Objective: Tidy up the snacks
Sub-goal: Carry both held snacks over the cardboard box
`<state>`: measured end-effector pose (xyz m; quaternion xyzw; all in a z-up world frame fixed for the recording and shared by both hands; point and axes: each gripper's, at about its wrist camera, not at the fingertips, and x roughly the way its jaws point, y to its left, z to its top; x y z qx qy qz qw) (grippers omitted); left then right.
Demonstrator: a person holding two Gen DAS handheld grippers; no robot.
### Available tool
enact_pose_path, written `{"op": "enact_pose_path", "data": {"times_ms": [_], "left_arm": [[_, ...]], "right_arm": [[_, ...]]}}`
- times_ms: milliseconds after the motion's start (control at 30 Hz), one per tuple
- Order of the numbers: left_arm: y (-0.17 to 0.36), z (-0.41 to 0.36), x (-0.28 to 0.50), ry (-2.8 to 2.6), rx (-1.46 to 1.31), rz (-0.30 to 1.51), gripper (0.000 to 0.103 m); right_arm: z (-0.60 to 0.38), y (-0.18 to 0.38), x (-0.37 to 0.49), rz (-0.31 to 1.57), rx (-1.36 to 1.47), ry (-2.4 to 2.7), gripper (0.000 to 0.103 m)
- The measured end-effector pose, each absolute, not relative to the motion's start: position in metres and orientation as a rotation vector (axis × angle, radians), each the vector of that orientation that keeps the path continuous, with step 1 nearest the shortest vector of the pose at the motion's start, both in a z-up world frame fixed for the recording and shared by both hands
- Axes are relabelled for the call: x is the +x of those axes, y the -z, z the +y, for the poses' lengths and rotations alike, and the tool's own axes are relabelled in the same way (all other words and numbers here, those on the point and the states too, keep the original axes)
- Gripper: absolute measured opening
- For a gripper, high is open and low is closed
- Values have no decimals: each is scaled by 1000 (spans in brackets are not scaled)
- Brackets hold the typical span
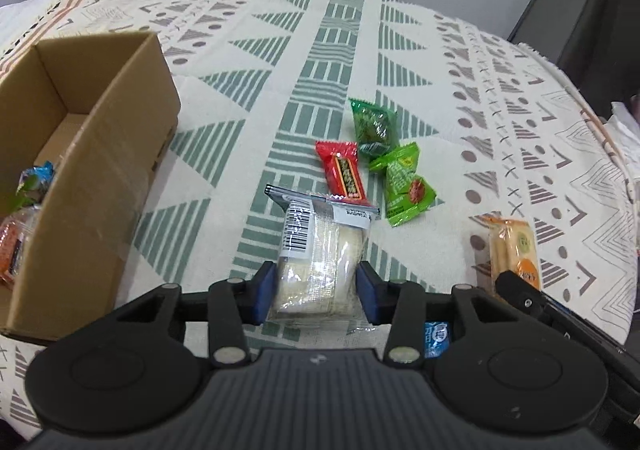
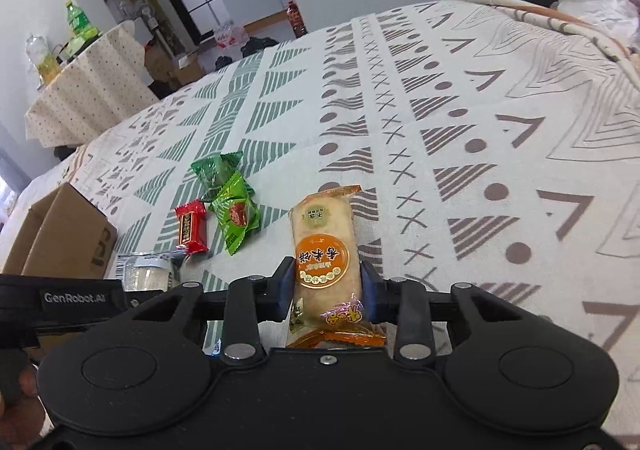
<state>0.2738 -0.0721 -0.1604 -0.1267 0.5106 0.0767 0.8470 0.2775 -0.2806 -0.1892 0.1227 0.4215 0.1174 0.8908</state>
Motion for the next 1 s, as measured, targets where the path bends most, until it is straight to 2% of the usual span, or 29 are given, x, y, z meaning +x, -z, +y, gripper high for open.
{"op": "enact_pose_path", "data": {"times_ms": [1000], "left_arm": [[85,-22,225,-78,-373,864,43]], "right_arm": [[-246,114,222,768,340,-248,33]]}}
